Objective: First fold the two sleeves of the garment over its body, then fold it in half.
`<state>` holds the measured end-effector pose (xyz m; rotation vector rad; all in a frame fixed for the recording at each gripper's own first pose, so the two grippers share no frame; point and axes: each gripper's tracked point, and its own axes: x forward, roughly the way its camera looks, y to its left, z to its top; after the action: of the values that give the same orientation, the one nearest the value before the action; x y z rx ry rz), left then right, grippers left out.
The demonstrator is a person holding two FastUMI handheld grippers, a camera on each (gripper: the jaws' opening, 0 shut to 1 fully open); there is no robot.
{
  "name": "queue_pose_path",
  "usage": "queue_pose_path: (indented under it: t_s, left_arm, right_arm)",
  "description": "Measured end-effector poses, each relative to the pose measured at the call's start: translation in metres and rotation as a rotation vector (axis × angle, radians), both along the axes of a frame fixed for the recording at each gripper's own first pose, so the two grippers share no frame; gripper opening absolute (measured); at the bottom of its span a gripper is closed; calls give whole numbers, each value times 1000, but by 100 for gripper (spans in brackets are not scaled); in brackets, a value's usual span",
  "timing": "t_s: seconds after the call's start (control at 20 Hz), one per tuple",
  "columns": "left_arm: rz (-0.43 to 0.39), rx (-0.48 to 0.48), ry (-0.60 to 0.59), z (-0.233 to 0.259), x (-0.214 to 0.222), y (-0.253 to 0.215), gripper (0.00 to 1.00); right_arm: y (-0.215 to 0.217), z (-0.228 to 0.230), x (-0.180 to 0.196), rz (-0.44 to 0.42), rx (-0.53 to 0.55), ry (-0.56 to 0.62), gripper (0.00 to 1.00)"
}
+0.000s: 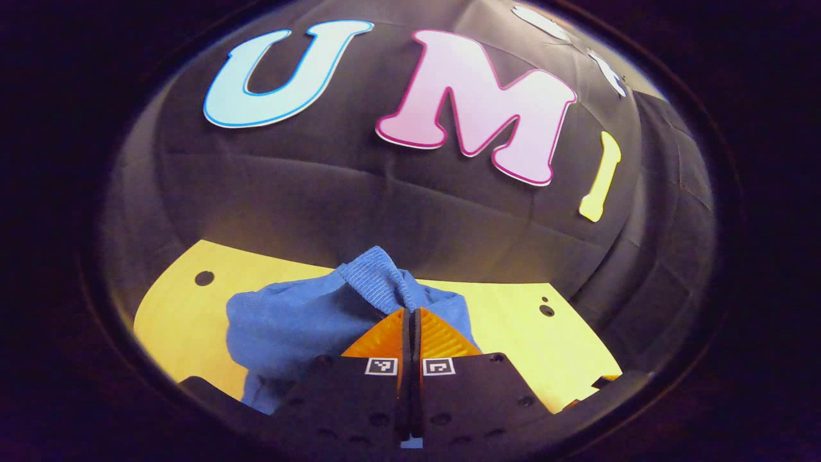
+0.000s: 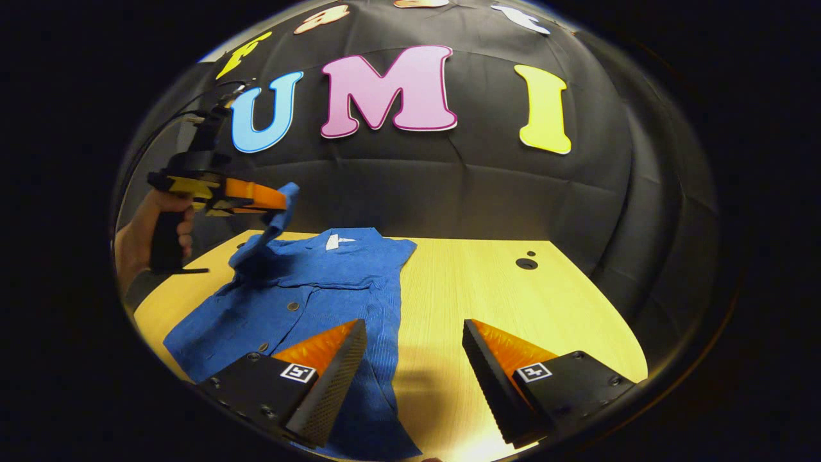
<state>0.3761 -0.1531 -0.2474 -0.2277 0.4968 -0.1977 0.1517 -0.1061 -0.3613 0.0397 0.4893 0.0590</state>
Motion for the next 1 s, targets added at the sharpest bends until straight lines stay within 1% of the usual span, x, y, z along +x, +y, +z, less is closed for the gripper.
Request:
queue_pose_path:
  t_s: [0.05, 0.15, 0.2, 0.25, 0.3, 0.35, 0.4, 0.5, 0.6, 0.65, 0.8, 0.9, 1.0]
  left_arm:
    - [-31, -30, -5, -1, 5, -23, 0]
    - [-58, -68, -17, -3, 14, -60, 7]
    - [-65, -83, -24, 1, 16, -78, 19]
    - [-82, -103, -25, 4, 14, -85, 34]
    - [-91, -111, -25, -6, 21, -94, 61]
    - [-88, -109, -28, 0, 7, -86, 87]
    - [-76, -102, -31, -2, 4, -81, 85]
    - [-46, -69, -39, -4, -15, -57, 85]
    - [-12, -14, -28, -10, -44, -25, 85]
    - [6, 27, -3, -18, -62, -4, 85]
    - [58, 153, 104, -51, -141, 63, 85]
    - [84, 204, 198, -73, -203, 100, 85]
    - [130, 237, 309, -96, -264, 139, 85]
  right_arm:
    - [-5, -1, -2, -13, 7, 3, 96]
    - [-8, -4, -8, -34, 36, 11, 97]
    - [-10, -6, -12, -45, 46, 20, 97]
    - [-13, -7, -14, -53, 53, 22, 97]
    - [-14, -9, -19, -58, 58, 31, 97]
    - [-18, -14, -24, -65, 62, 44, 97]
    - [-18, -17, -29, -70, 67, 57, 97]
    - [-14, -27, -41, -74, 84, 92, 98]
    - [-9, -37, -54, -73, 85, 131, 98]
    - [-7, -43, -61, -72, 83, 154, 98]
    - [5, -59, -87, -74, 95, 230, 99]
    - [13, -69, -104, -72, 96, 277, 98]
    - [17, -76, -120, -68, 75, 313, 99]
